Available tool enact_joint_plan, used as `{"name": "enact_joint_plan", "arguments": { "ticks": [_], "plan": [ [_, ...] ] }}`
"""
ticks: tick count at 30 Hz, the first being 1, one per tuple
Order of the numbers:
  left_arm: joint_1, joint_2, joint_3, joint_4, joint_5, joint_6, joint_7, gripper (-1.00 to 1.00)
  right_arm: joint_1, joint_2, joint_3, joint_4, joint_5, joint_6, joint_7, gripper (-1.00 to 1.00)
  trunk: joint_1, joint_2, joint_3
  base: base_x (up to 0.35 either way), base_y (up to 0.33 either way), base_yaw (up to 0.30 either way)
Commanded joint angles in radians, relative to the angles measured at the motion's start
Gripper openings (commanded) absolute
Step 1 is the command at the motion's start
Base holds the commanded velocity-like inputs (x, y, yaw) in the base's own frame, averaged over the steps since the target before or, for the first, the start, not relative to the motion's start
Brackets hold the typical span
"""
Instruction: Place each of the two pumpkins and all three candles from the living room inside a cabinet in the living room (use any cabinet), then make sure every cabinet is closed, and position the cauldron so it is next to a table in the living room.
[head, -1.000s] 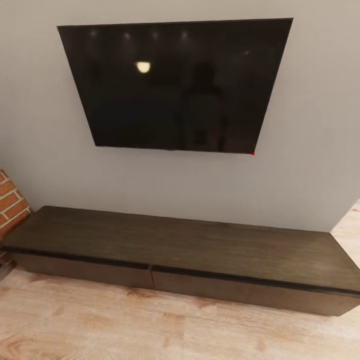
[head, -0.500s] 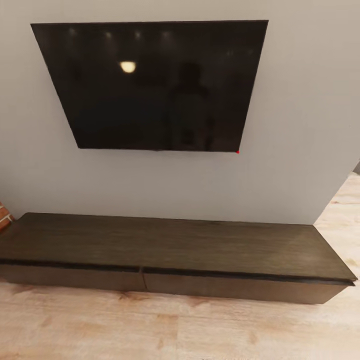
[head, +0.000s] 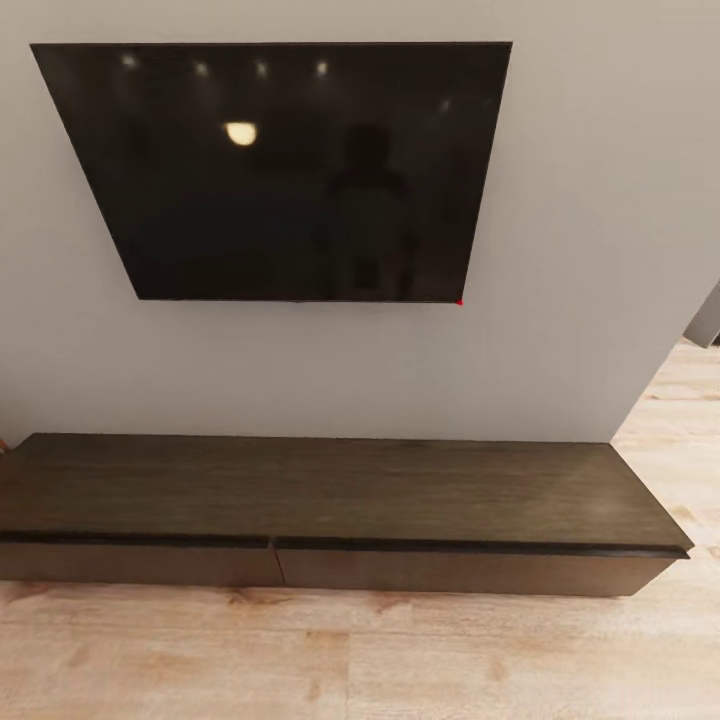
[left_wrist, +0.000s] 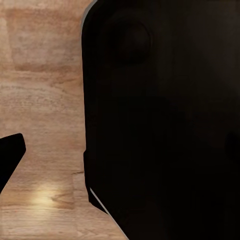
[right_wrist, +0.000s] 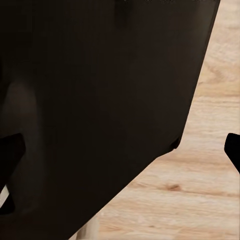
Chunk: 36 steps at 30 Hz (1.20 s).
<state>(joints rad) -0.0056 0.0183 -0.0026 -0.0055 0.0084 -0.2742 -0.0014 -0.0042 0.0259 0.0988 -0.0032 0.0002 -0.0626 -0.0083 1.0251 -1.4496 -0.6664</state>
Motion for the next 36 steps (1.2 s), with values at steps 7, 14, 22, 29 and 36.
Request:
{"name": "enact_joint_plan", "arguments": {
  "ticks": [7, 14, 22, 29, 36],
  "plan": [
    [-0.001, 0.000, 0.000, 0.001, 0.001, -0.006, 0.000, 1.00, 0.000, -0.001, -0.001, 0.001, -0.003, -0.002, -0.001, 1.00, 0.000, 0.000, -0.001, 0.000, 0.000, -0.013],
    [-0.001, 0.000, 0.000, 0.001, 0.001, -0.007, 0.000, 1.00, 0.000, -0.007, -0.009, 0.000, -0.001, -0.002, -0.001, 1.00, 0.000, 0.000, -0.001, 0.000, 0.000, -0.004],
    [-0.001, 0.000, 0.000, 0.001, 0.001, -0.008, 0.000, 1.00, -0.002, -0.009, -0.003, 0.002, 0.006, -0.002, -0.001, 1.00, 0.000, 0.000, -0.001, 0.000, 0.000, 0.000],
    [-0.001, 0.000, 0.000, 0.001, 0.001, -0.008, 0.000, 1.00, -0.002, 0.000, -0.003, -0.056, 0.002, -0.006, 0.007, 1.00, 0.000, 0.000, -0.001, 0.000, 0.000, 0.000],
    [-0.001, 0.003, 0.000, -0.001, 0.001, -0.008, -0.017, 1.00, 0.000, 0.042, -0.023, -0.360, -0.026, 0.010, 0.103, 1.00, 0.000, 0.000, -0.001, 0.000, 0.000, 0.000]
  ]
}}
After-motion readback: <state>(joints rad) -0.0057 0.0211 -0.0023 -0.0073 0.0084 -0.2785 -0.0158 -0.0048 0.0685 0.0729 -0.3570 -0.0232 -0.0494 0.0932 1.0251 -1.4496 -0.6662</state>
